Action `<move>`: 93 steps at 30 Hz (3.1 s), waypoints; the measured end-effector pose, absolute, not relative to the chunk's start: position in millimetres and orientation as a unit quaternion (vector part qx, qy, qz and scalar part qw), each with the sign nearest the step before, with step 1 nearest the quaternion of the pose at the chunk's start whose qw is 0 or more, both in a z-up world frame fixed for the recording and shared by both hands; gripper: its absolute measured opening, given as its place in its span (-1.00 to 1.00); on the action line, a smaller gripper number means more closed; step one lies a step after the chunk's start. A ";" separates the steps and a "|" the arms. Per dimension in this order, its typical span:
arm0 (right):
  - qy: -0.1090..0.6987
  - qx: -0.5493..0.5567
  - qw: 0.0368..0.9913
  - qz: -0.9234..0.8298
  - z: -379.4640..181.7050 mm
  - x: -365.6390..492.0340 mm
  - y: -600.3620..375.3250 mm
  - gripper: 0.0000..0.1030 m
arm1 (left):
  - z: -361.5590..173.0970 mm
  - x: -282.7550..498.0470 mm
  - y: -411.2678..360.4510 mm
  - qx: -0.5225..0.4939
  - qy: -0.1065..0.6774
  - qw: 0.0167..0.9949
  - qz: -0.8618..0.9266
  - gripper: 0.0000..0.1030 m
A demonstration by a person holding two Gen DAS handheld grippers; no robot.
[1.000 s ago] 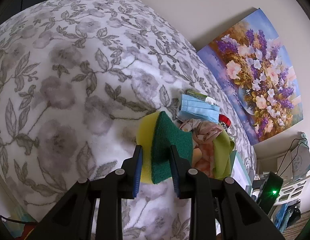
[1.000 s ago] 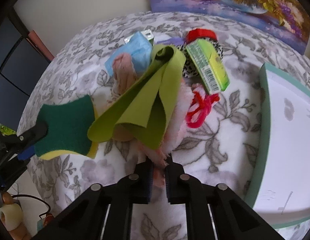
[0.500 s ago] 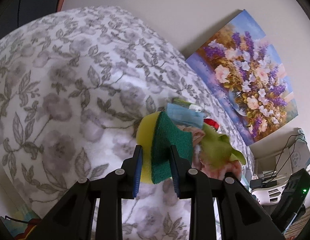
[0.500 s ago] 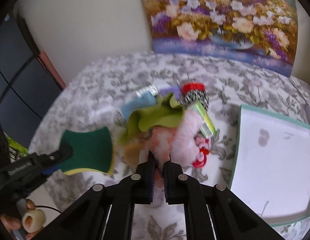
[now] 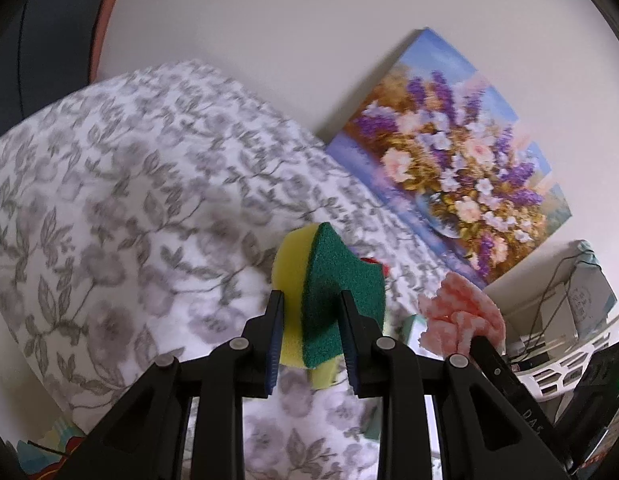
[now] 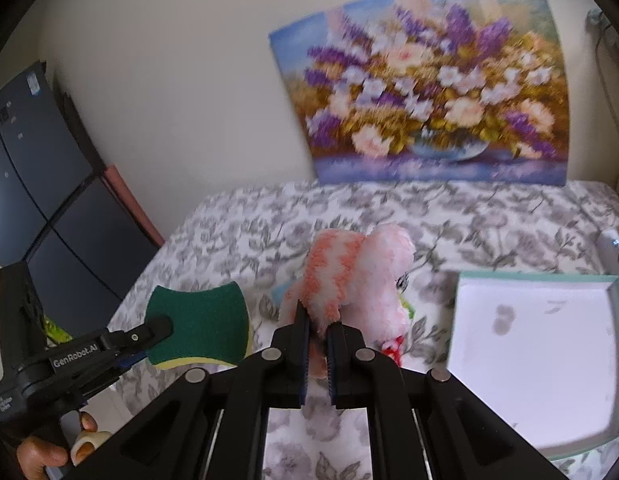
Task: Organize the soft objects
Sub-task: 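Carry the sponge and pink towel into the white tray and release both, then move both tools back toward the pile of soft items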
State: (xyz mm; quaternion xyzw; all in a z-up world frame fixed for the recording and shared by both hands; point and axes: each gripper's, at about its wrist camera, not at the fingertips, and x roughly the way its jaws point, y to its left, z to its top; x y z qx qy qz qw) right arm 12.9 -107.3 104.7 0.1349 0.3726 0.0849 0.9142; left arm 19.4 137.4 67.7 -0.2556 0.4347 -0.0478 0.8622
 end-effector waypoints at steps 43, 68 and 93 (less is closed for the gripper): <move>0.451 0.154 0.839 -0.263 -9.4 -4.0 -360.8 -0.85 | -42.4 74.7 -158.6 -0.124 0.560 0.779 -0.255 -0.42; 0.527 0.176 0.795 -0.244 -24.7 -7.9 -352.1 -0.12 | -6.9 76.2 -157.5 -0.026 0.553 0.808 -0.201 0.65; 0.524 0.159 0.805 -0.229 -23.1 -8.0 -339.8 1.00 | -21.5 88.6 -114.0 0.059 0.553 0.830 -0.043 0.98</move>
